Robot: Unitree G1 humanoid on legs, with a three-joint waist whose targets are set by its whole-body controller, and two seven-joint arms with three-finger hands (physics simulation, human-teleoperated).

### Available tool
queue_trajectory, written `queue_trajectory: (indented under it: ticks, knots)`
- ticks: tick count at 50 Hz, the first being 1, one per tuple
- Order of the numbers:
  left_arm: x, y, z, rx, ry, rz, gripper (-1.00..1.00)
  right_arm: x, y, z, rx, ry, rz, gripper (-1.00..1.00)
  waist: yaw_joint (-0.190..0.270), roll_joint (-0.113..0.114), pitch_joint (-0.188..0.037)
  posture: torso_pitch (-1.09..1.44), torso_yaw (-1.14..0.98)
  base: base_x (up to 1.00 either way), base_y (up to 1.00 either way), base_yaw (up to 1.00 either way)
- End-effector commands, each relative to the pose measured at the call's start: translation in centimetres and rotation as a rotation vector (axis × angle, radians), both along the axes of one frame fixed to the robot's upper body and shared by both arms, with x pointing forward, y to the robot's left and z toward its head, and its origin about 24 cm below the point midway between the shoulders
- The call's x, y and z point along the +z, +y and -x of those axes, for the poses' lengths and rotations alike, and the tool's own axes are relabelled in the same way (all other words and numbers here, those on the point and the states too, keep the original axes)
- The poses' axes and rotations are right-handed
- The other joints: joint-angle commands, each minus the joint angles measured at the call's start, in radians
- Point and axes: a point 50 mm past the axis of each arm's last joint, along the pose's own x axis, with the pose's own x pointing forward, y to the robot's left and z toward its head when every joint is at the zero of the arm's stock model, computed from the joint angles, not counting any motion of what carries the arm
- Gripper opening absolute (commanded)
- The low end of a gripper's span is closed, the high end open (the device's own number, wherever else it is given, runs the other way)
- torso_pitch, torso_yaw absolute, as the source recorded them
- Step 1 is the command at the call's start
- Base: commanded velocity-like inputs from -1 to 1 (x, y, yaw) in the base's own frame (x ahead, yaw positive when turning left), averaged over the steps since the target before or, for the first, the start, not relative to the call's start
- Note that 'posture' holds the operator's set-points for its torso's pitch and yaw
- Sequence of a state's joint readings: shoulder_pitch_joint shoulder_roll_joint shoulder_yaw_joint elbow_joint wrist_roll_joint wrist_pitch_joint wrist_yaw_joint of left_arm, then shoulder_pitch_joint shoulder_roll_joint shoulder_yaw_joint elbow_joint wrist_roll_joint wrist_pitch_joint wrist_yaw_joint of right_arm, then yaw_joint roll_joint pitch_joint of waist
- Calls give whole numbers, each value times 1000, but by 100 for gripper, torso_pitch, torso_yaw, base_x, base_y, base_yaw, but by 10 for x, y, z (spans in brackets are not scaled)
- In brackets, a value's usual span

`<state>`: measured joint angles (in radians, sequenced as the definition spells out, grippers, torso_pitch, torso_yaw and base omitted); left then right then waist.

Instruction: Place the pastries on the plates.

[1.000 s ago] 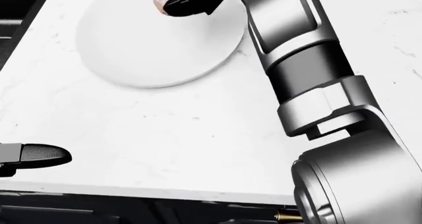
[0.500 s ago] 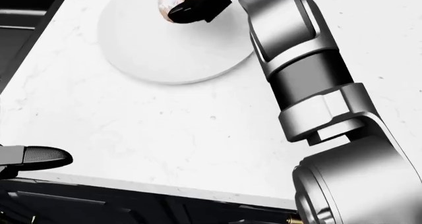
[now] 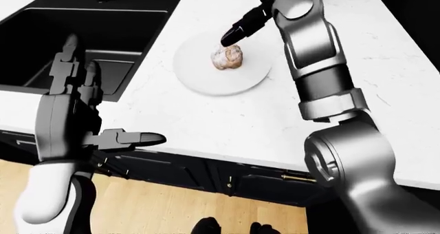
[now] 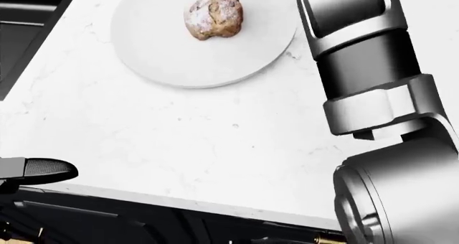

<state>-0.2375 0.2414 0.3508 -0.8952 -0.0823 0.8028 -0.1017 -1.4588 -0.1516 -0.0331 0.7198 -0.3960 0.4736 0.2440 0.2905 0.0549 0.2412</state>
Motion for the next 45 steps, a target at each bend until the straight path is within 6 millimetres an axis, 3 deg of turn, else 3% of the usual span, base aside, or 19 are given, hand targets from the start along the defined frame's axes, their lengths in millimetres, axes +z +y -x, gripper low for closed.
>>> queue_trajectory:
  ticks: [1, 7, 19, 28, 39, 45]
  knots:
    - [12, -2, 5, 4, -73, -28, 100, 34, 2, 15, 12, -120, -27, 100, 0, 2, -37, 31, 26, 0, 0, 0]
    - [12, -2, 5, 5, -70, -30, 100, 46, -14, 29, -20, -152, -78, 100, 2, -2, -38, 31, 26, 0, 0, 0]
    - [20, -2, 1, 4, -77, -40, 100, 67, -45, 85, -55, -237, -140, 100, 13, -10, -30, 31, 26, 0, 0, 0]
    - [22, -4, 0, 1, -79, -46, 100, 95, -67, 118, -94, -298, -157, 100, 16, -10, -20, 31, 26, 0, 0, 0]
    - [28, -3, 5, 2, -93, -44, 100, 105, -89, 145, -147, -326, -147, 100, 17, -15, -13, 30, 26, 0, 0, 0]
    - [32, -3, 6, -3, -101, -44, 100, 104, -97, 156, -163, -323, -146, 100, 21, -16, -27, 24, 26, 0, 0, 0]
